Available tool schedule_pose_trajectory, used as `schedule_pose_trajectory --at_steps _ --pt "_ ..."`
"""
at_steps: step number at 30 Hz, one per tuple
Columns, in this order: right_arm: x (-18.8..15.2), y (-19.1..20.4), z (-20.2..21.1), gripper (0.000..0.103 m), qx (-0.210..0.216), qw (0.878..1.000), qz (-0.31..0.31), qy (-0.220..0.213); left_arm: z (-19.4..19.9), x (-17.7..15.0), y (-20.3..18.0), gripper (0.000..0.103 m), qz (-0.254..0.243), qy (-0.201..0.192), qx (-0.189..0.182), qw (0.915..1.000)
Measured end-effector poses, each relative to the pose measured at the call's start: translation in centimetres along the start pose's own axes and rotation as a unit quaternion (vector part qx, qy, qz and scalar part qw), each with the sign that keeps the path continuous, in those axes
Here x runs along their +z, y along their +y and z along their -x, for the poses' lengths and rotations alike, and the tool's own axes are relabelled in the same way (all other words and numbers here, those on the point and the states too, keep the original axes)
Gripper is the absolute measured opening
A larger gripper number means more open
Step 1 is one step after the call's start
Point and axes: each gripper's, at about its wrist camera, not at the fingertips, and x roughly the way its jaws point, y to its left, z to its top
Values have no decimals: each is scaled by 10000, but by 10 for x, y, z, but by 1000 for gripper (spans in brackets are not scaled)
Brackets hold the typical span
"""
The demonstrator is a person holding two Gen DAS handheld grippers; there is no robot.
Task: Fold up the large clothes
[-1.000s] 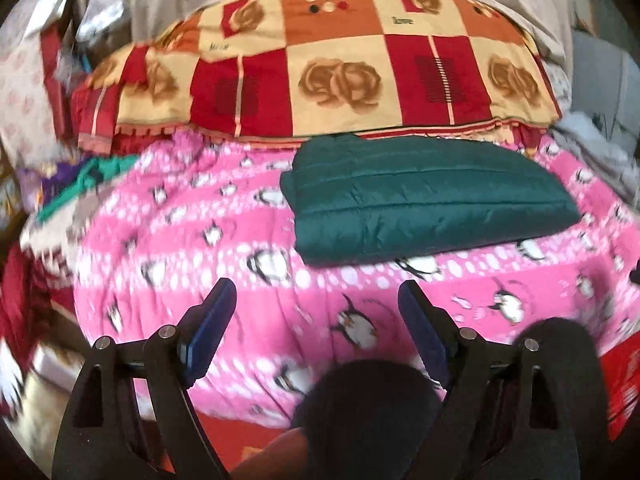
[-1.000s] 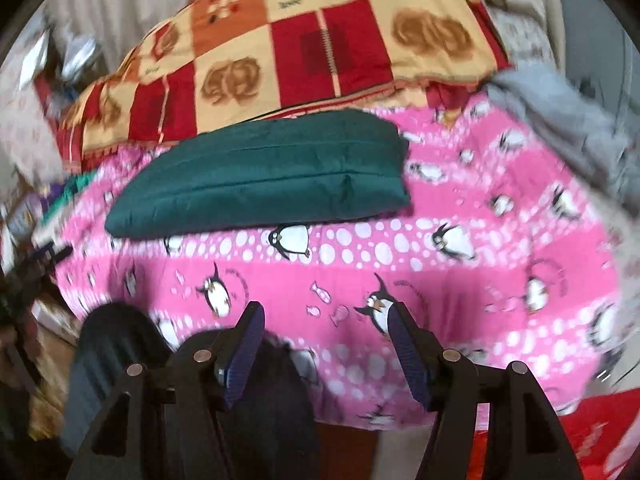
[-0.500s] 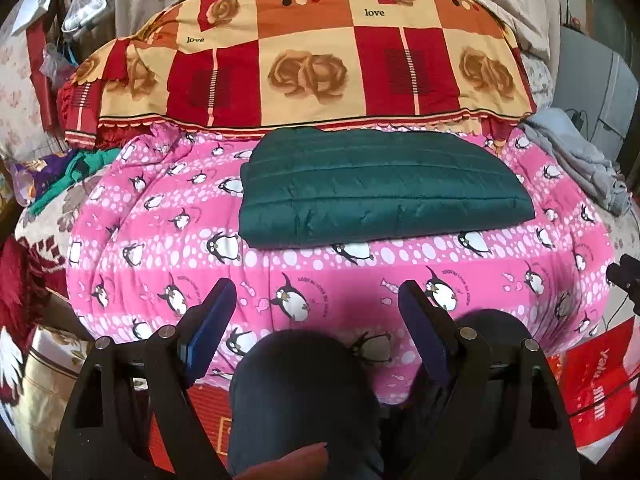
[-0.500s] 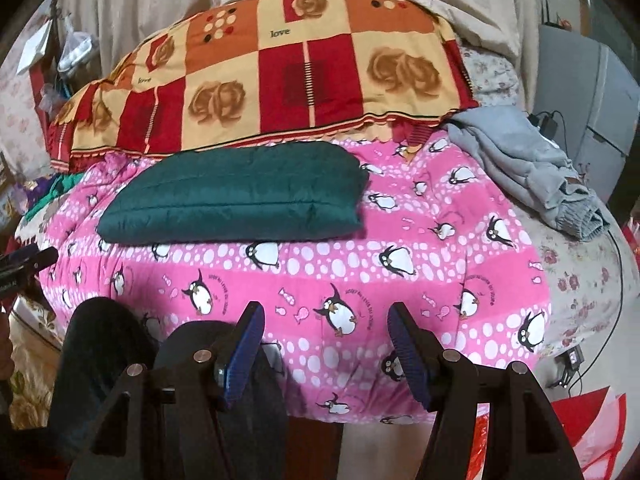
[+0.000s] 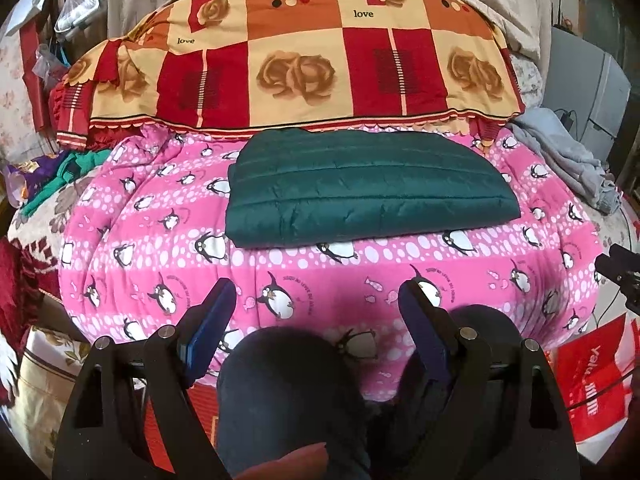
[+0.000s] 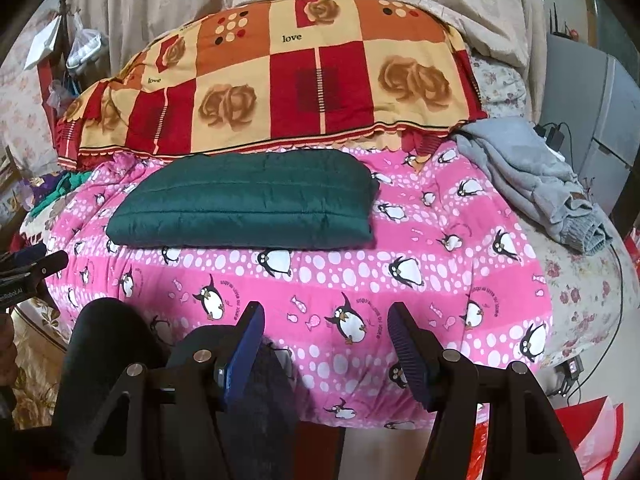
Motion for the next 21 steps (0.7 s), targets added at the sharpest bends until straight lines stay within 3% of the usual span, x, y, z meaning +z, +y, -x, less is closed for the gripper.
schedule_pose_trajectory --at_steps 21 --pt "7 13 1 61 75 10000 42 -43 -1 0 -1 84 1 -19 -80 10000"
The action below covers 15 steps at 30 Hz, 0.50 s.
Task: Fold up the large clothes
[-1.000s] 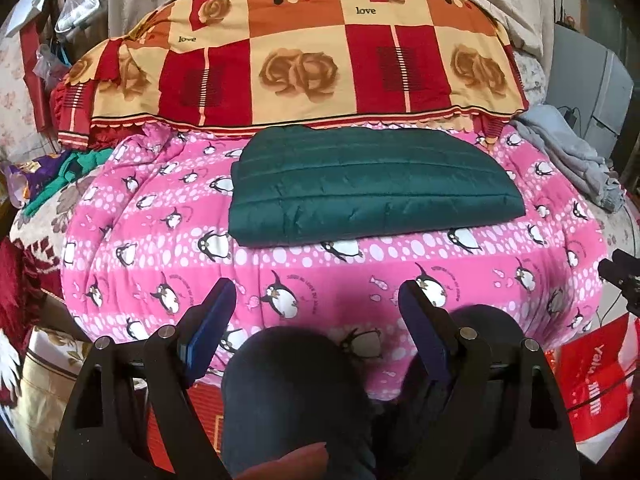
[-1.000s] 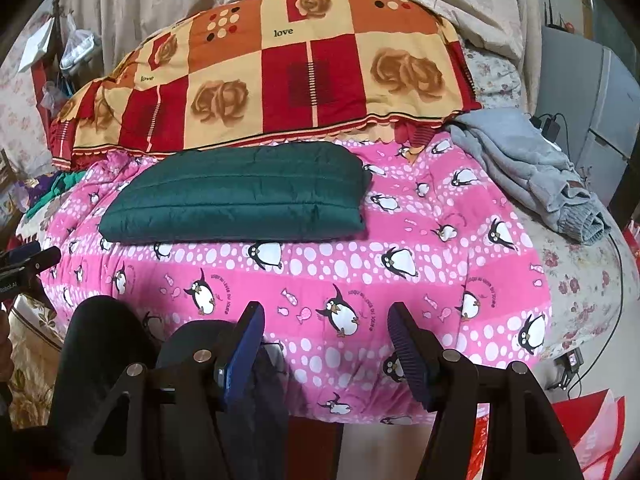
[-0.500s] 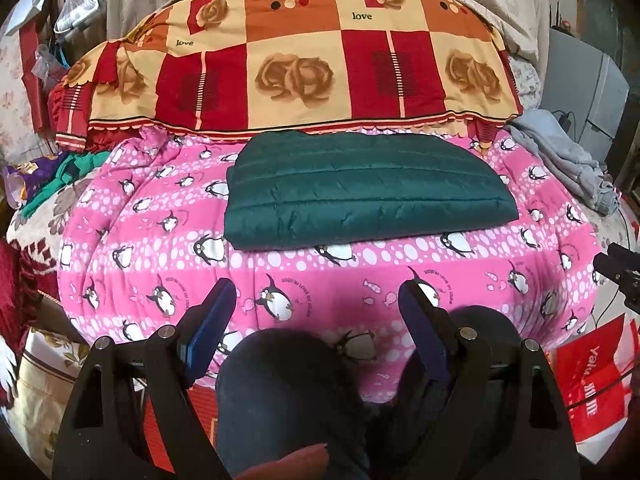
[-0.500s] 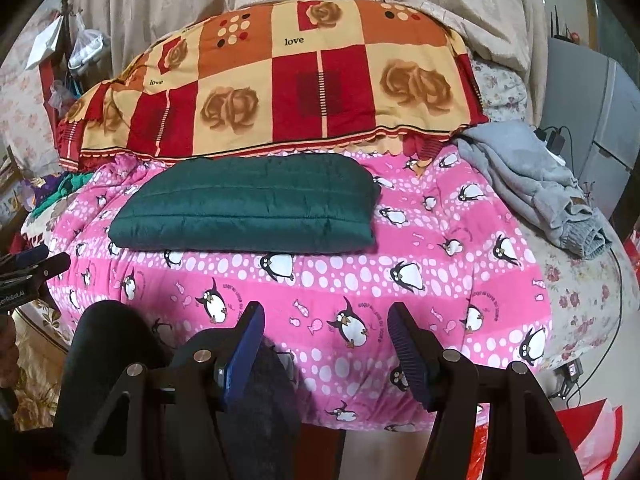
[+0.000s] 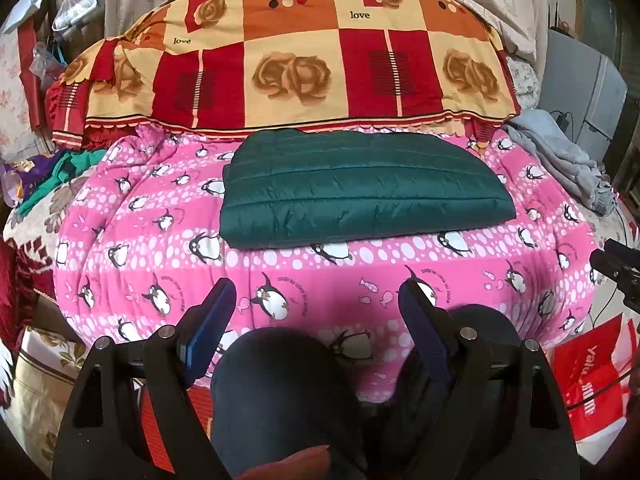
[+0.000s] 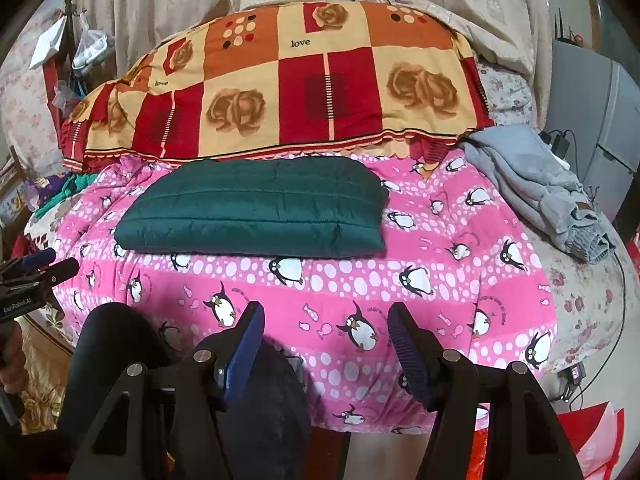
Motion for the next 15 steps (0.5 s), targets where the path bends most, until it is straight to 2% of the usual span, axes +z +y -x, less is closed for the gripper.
schedule_pose_trajectory --at_steps 15 --pt "2 8 1 61 34 10000 60 -8 0 0 -1 84 18 4 -22 10000"
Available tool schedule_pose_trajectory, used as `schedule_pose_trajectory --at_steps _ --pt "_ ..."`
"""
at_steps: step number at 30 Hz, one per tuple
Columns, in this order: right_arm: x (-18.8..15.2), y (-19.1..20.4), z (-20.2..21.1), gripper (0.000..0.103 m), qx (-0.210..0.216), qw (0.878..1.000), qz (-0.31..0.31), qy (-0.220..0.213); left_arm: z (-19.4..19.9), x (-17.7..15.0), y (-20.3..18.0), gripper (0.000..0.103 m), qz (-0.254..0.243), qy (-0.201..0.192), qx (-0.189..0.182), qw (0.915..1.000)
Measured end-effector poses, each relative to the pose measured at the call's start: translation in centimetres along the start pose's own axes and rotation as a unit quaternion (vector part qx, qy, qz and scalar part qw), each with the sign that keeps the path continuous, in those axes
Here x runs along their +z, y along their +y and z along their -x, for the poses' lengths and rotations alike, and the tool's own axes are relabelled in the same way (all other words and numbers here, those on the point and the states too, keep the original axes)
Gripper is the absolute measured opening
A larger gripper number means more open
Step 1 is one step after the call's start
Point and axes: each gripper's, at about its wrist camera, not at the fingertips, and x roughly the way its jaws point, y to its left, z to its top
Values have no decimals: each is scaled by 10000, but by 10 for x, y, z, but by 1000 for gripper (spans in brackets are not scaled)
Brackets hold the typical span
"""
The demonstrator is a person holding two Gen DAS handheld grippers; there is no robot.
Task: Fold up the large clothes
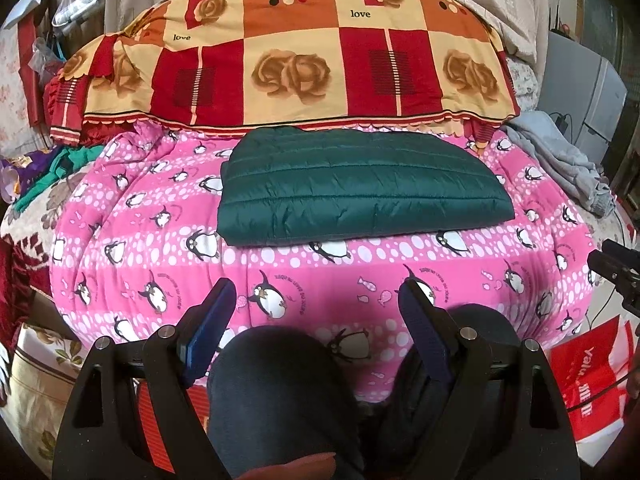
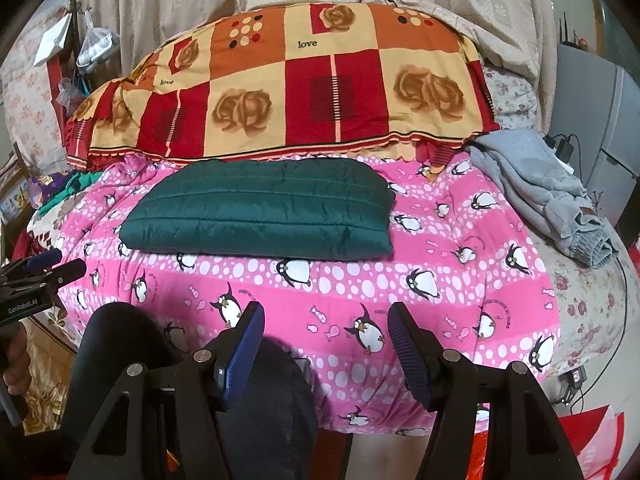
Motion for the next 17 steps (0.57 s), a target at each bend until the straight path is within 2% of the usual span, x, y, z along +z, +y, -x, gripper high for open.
schedule_pose_trajectory --at_steps 17 --pt "1 9 -2 61 43 10000 54 -18 4 -4 -4 84 15 -103 -171 9998"
